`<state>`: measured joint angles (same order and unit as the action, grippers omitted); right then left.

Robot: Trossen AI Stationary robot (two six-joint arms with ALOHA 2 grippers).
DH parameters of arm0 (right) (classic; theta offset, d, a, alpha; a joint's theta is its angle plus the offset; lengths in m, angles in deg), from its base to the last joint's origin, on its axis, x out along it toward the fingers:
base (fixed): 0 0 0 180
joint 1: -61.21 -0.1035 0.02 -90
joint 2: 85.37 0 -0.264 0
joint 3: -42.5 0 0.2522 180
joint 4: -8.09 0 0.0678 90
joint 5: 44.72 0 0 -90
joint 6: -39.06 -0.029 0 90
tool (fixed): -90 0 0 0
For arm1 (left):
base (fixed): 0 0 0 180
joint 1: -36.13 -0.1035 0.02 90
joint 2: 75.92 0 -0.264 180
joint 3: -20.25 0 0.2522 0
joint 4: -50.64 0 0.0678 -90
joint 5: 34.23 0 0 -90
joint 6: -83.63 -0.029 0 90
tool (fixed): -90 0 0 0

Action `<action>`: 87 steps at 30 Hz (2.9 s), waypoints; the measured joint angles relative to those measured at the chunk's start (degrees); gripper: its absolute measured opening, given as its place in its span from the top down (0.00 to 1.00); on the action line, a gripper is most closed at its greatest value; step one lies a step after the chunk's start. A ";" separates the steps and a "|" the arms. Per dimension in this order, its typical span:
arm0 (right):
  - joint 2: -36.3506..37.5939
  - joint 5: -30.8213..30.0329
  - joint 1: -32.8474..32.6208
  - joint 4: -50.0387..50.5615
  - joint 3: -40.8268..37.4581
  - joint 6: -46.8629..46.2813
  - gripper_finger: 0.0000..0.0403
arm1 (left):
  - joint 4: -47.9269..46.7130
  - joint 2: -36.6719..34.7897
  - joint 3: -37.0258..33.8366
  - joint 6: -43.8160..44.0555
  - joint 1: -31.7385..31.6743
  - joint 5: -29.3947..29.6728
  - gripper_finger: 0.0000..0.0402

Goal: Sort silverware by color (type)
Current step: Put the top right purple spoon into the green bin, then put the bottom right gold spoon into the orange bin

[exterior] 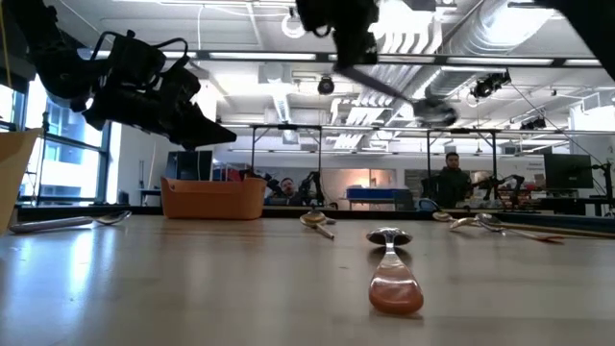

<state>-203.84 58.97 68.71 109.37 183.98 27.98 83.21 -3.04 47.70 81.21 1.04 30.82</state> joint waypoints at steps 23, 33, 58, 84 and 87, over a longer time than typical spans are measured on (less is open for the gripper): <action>51.34 -8.51 -39.60 -31.43 -70.73 -92.66 0.99 | 4.17 -0.02 0.00 2.24 1.90 0.02 1.00; 58.15 -6.15 -48.75 -47.76 -89.04 -115.19 0.99 | 4.06 -0.02 0.00 3.18 1.90 0.02 1.00; 58.10 -8.38 -51.01 -44.20 -92.98 -108.68 0.70 | 2.78 -0.02 0.00 4.88 1.90 0.00 1.00; 54.30 -22.30 -46.97 -25.30 -76.55 -84.34 0.96 | 3.34 -0.02 0.00 6.26 1.86 0.20 1.00; 54.29 -22.97 -41.69 -16.96 -74.25 -75.90 0.94 | 3.37 -0.02 0.00 6.26 1.86 0.20 1.00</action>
<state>-149.55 35.99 27.01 92.41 109.73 -47.92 86.57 -3.06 47.70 87.47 2.89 31.01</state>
